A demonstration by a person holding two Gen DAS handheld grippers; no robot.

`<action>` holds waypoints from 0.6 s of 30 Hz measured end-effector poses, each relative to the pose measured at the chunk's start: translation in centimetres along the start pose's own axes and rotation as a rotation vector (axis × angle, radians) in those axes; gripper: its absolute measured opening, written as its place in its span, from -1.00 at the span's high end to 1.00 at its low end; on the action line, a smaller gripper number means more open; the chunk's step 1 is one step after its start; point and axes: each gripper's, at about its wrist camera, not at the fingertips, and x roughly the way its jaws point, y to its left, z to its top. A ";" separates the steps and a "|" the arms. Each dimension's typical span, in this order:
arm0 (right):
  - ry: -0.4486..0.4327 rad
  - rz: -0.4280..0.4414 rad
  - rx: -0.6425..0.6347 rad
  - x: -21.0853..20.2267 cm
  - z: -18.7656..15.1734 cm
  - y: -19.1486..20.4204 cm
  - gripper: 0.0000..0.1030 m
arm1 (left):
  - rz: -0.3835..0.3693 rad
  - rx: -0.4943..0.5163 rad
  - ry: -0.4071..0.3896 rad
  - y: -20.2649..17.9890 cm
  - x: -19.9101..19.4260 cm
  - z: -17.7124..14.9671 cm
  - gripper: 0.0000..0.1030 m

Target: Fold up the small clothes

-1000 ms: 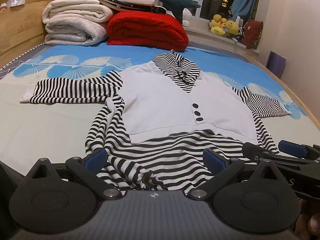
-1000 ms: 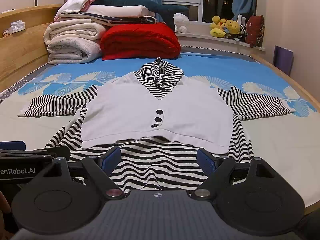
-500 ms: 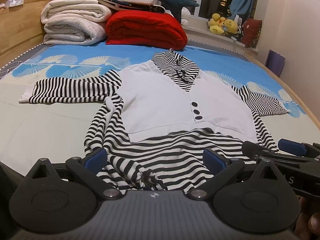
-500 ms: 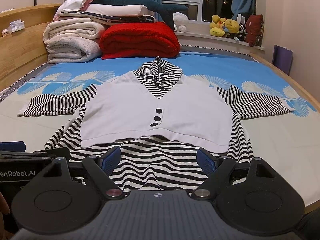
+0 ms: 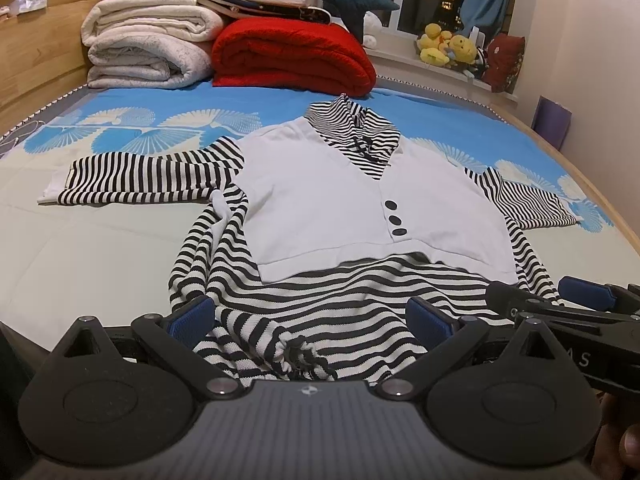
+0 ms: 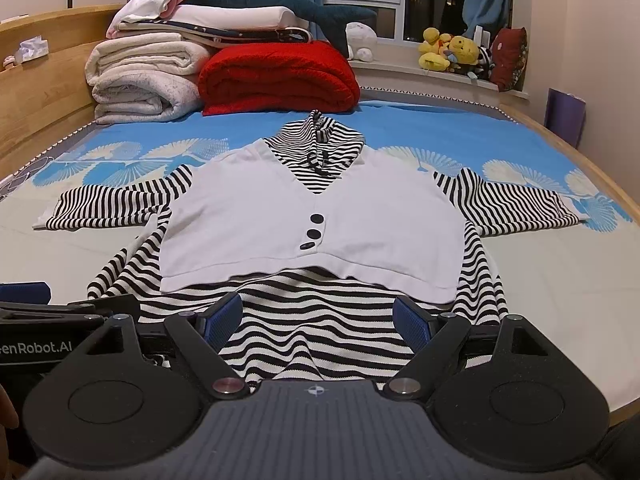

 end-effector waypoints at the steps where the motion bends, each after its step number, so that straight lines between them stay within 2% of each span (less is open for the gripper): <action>1: 0.000 -0.001 0.000 0.0 0.0 0.0 -0.63 | 0.000 0.000 0.000 0.0 0.0 0.0 -0.98; 18: -0.001 -0.004 -0.006 0.0 0.1 0.0 -0.63 | 0.018 0.021 0.003 -0.1 0.0 0.0 -0.97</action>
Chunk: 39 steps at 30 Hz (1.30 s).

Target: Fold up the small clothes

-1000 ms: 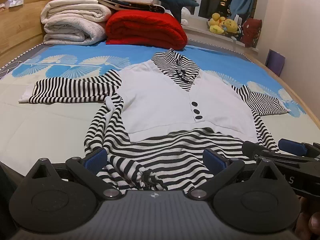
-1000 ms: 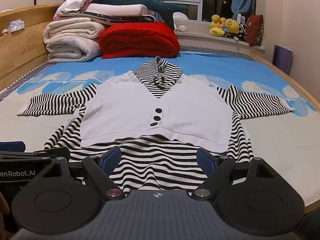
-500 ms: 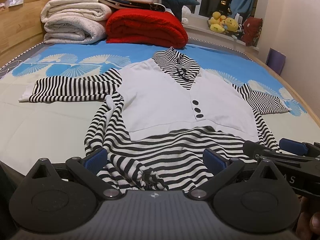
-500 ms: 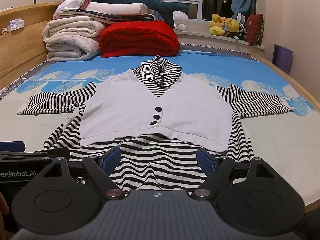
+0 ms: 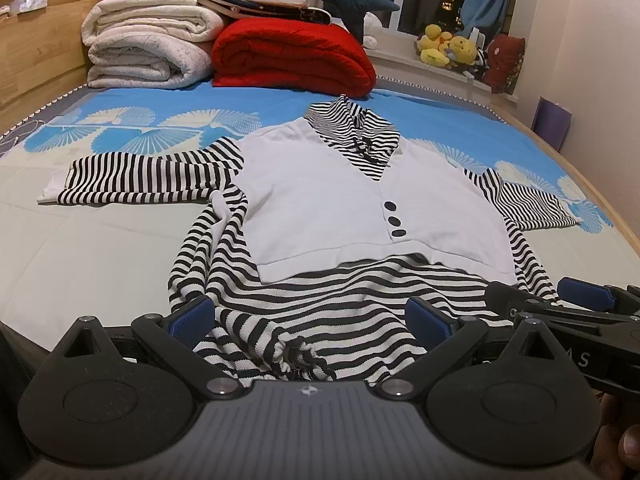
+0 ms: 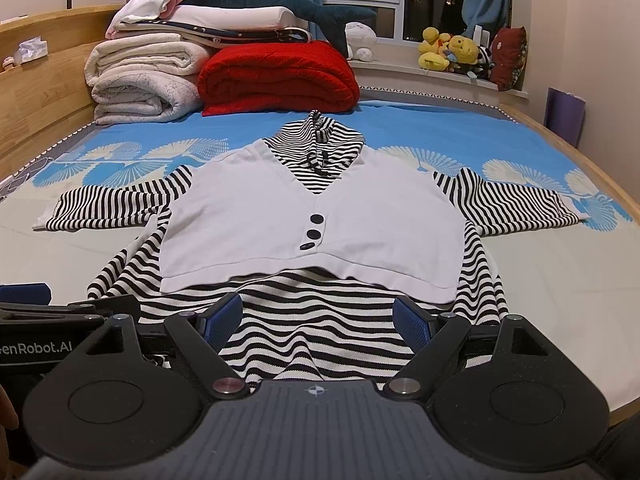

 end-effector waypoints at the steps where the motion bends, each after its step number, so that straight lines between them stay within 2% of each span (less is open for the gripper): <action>1: 0.000 0.000 0.000 0.0 0.0 0.0 -0.63 | 0.000 0.001 -0.001 0.0 0.0 0.0 -0.97; 10: 0.000 -0.001 -0.001 -0.1 0.2 0.1 -0.63 | 0.046 0.046 0.025 -0.1 0.1 0.1 -0.97; 13: 0.000 -0.001 -0.001 -0.1 0.2 0.0 -0.63 | 0.032 0.028 -0.003 -0.2 0.0 0.1 -0.93; 16: -0.016 -0.006 -0.002 0.0 -0.1 -0.2 -0.61 | 0.012 0.009 -0.037 0.0 -0.3 0.6 -0.69; 18: -0.049 -0.021 0.003 -0.7 0.4 -0.4 -0.58 | -0.008 0.006 -0.053 0.5 -0.6 1.8 -0.34; 21: -0.135 -0.083 -0.013 -1.5 1.4 -1.2 -0.53 | -0.042 0.011 -0.095 1.9 -1.0 4.9 -0.01; 23: -0.176 -0.090 0.026 -2.2 2.1 -2.3 -0.39 | -0.032 0.008 -0.135 3.2 -1.0 8.0 0.04; 24: -0.193 -0.090 0.051 -2.5 2.5 -2.9 -0.31 | -0.033 0.000 -0.140 4.1 -0.6 9.6 0.05; 25: -0.216 -0.084 0.074 -2.8 3.0 -3.6 -0.25 | -0.032 0.001 -0.182 4.9 -0.5 11.4 0.07; 28: -0.290 -0.078 0.084 -3.7 5.1 -5.1 -0.21 | -0.004 0.001 -0.294 7.8 0.1 16.7 0.12; 29: -0.297 -0.068 0.080 -3.8 6.0 -5.7 -0.21 | 0.012 -0.004 -0.298 9.1 1.0 18.3 0.20; 30: -0.322 -0.054 0.080 -3.9 7.0 -6.3 -0.21 | 0.033 -0.023 -0.288 10.9 2.3 20.0 0.34; 34: -0.364 -0.055 0.000 -3.3 11.7 -7.4 -0.21 | 0.118 -0.167 -0.152 18.6 8.9 23.8 0.48; 36: -0.389 -0.026 -0.004 -2.3 14.3 -8.2 -0.18 | 0.189 -0.239 -0.104 22.7 11.5 24.2 0.48; 39: -0.393 -0.010 -0.008 0.6 17.4 -8.2 -0.14 | 0.264 -0.356 -0.049 28.4 14.0 23.2 0.48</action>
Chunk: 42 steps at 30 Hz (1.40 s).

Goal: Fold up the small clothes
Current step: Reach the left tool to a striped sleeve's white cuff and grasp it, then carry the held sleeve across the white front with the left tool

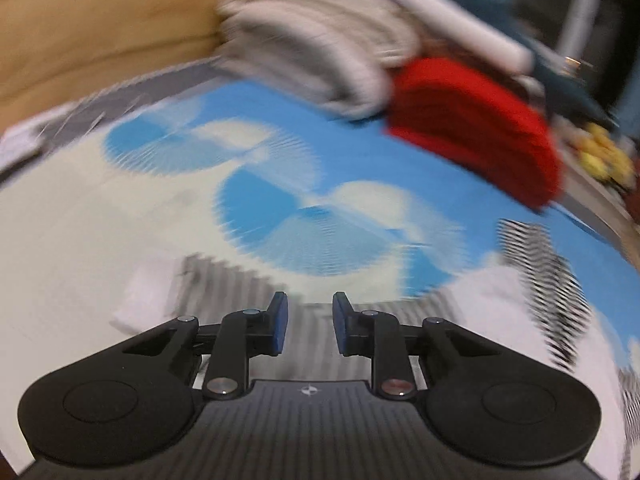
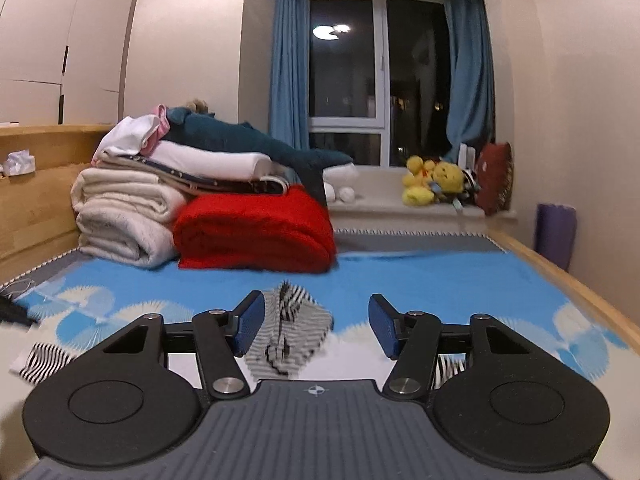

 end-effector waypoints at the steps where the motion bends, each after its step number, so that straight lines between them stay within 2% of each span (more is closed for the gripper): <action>1: -0.004 0.009 -0.001 1.5 0.8 0.2 -0.15 | 0.017 -0.047 0.020 1.8 0.9 0.0 0.48; 3: 0.025 0.050 -0.009 4.7 1.6 0.7 -0.15 | 0.045 -0.148 0.067 5.2 2.2 -0.5 0.48; 6: 0.052 0.091 -0.014 8.8 1.4 2.1 -0.15 | 0.065 -0.216 0.106 8.9 3.7 -1.4 0.42; 8: 0.071 0.122 -0.002 10.9 0.1 2.9 -0.15 | 0.086 -0.283 0.143 11.0 4.8 -2.3 0.42; 10: 0.123 0.137 0.009 12.7 -1.9 3.3 -0.15 | 0.094 -0.360 0.165 12.9 5.2 -3.0 0.32; 13: 0.225 0.158 0.030 15.1 -3.0 3.8 -0.15 | 0.084 -0.452 0.201 14.6 7.0 -3.8 0.31; 16: 0.220 0.174 0.052 16.6 -2.2 3.9 -0.15 | 0.099 -0.505 0.234 14.8 8.6 -4.2 0.26; 19: 0.207 0.141 0.072 18.1 -1.3 2.8 -0.15 | 0.132 -0.552 0.248 14.8 9.5 -4.6 0.26; 20: 0.216 0.126 0.085 18.6 -1.3 2.2 -0.15 | 0.136 -0.550 0.243 14.9 9.3 -4.6 0.29; 22: 0.245 0.091 0.128 19.7 -1.3 1.1 -0.12 | 0.157 -0.531 0.250 14.2 9.7 -4.3 0.57; 23: 0.252 0.077 0.140 20.1 -1.3 0.6 -0.09 | 0.188 -0.519 0.257 14.1 9.7 -4.2 0.95; 26: 0.247 0.023 0.165 20.8 -1.5 -0.9 0.06 | 0.259 -0.532 0.275 13.7 9.9 -4.0 1.00; 28: 0.244 -0.007 0.174 20.9 -1.7 -1.8 0.08 | 0.266 -0.583 0.289 13.7 9.5 -3.9 1.00; 29: 0.245 -0.018 0.181 21.0 -1.7 -2.2 0.08 | 0.258 -0.619 0.294 13.8 9.5 -3.8 0.91; 31: 0.251 -0.033 0.190 20.9 -2.1 -2.8 0.08 | 0.239 -0.662 0.297 13.9 9.3 -3.9 0.47; 32: 0.258 -0.038 0.197 20.8 -2.4 -3.1 0.08 | 0.234 -0.663 0.311 13.9 9.6 -4.0 0.19; 34: 0.266 -0.033 0.202 20.7 -2.7 -3.4 0.08 | 0.209 -0.666 0.349 13.8 10.8 -4.4 0.19; 35: 0.266 -0.030 0.199 20.7 -2.7 -3.5 0.08 | 0.205 -0.663 0.344 13.6 11.1 -4.4 0.41; 36: 0.266 -0.030 0.194 20.7 -2.6 -3.5 0.08 | 0.216 -0.642 0.329 13.4 11.1 -4.1 0.94; 39: 0.263 -0.029 0.194 20.3 -2.6 -4.1 0.08 | 0.260 -0.597 0.227 12.2 9.5 -2.8 0.93; 41: 0.262 -0.038 0.206 19.9 -2.6 -4.9 0.08 | 0.285 -0.498 0.118 9.3 7.5 -1.0 0.93; 42: 0.263 -0.044 0.213 19.7 -2.7 -5.3 0.08 | 0.279 -0.412 0.047 6.8 6.2 0.0 0.93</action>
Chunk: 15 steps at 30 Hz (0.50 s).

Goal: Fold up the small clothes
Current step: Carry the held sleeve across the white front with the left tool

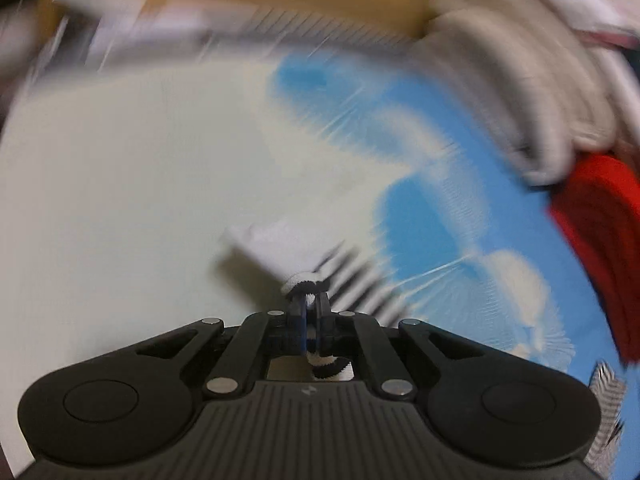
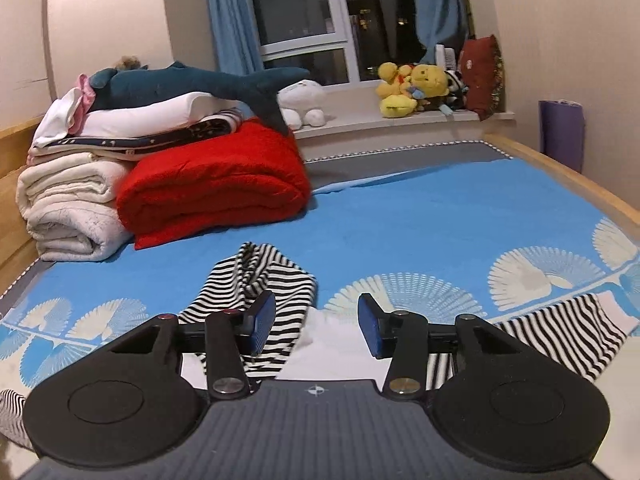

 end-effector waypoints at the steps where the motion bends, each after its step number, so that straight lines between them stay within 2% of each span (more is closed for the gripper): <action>1: 0.001 -0.007 0.006 -0.2 -0.1 -0.4 0.10 | -0.047 0.091 -0.081 -2.8 -2.3 -0.4 0.94; 2: 0.002 -0.018 0.014 -0.3 -0.2 -0.8 0.15 | -0.126 0.173 -0.145 -5.7 -4.8 -1.2 0.94; 3: 0.007 -0.026 0.021 -0.5 -0.4 -1.2 0.34 | -0.205 0.228 -0.178 -8.0 -6.7 -2.0 0.94; 4: 0.013 -0.026 0.023 -0.6 -0.6 -1.5 0.56 | -0.314 0.288 -0.193 -10.9 -9.1 -3.4 0.94; 7: 0.035 -0.020 0.025 -0.9 -1.4 -2.1 0.68 | -0.611 0.448 -0.139 -18.2 -14.9 -8.5 0.93; 8: 0.043 -0.018 0.023 -1.0 -1.7 -2.2 0.68 | -0.727 0.509 -0.081 -20.5 -16.7 -10.7 0.92; 9: 0.056 -0.017 0.026 -0.9 -2.0 -2.3 0.66 | -0.819 0.550 -0.004 -22.0 -17.8 -12.4 0.76; 10: 0.074 -0.015 0.032 -0.7 -2.3 -2.5 0.65 | -0.925 0.594 0.124 -23.6 -18.5 -14.2 0.62; 11: 0.093 -0.017 0.042 -0.5 -2.5 -2.7 0.63 | -1.001 0.615 0.224 -24.6 -18.8 -15.6 0.40; 12: 0.119 -0.023 0.059 -0.2 -2.8 -3.0 0.54 | -1.046 0.614 0.265 -24.9 -19.0 -16.6 0.38; 13: 0.142 -0.030 0.083 0.1 -3.0 -3.3 0.50 | -1.044 0.606 0.253 -24.8 -19.1 -17.3 0.37; 15: 0.178 -0.031 0.159 0.8 -3.2 -4.0 0.46 | -0.949 0.611 0.233 -24.6 -18.0 -17.7 0.37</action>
